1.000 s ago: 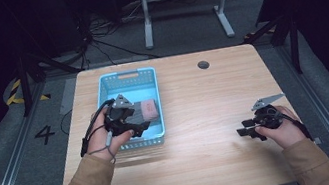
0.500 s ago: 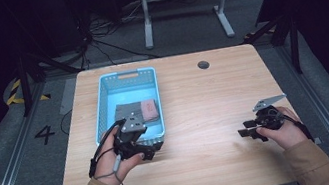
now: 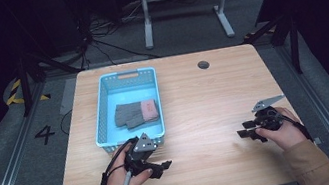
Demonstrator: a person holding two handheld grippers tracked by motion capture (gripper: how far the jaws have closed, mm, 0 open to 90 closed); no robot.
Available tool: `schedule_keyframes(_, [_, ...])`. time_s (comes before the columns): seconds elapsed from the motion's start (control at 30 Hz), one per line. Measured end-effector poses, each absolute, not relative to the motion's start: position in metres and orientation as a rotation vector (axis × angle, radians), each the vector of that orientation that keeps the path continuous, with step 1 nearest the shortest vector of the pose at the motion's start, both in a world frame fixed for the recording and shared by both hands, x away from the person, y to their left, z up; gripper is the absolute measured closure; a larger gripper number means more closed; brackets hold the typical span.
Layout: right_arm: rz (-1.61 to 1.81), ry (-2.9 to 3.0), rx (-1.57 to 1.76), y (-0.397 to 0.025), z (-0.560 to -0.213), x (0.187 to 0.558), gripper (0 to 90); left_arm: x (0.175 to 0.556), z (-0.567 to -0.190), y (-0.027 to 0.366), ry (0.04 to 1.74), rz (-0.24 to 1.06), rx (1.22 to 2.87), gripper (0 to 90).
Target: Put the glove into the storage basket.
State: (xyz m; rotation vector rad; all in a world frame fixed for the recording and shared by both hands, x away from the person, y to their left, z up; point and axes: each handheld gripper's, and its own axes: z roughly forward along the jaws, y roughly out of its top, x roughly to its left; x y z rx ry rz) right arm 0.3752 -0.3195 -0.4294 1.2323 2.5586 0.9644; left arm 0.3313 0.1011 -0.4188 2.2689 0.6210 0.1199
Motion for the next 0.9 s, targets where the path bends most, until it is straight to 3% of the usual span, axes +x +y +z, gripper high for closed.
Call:
schedule_keyframes(0.23, [0.971,2.571,1.224,-0.32,-0.431,0.377,51.4,0.331,-0.445,0.092,0.612,0.186,2.317,31.9])
schedule_keyframes(0.9, [0.979,2.584,1.149,-0.316,-0.447,0.381,49.9,0.33,-0.466,0.085,0.636,0.144,2.324,32.4])
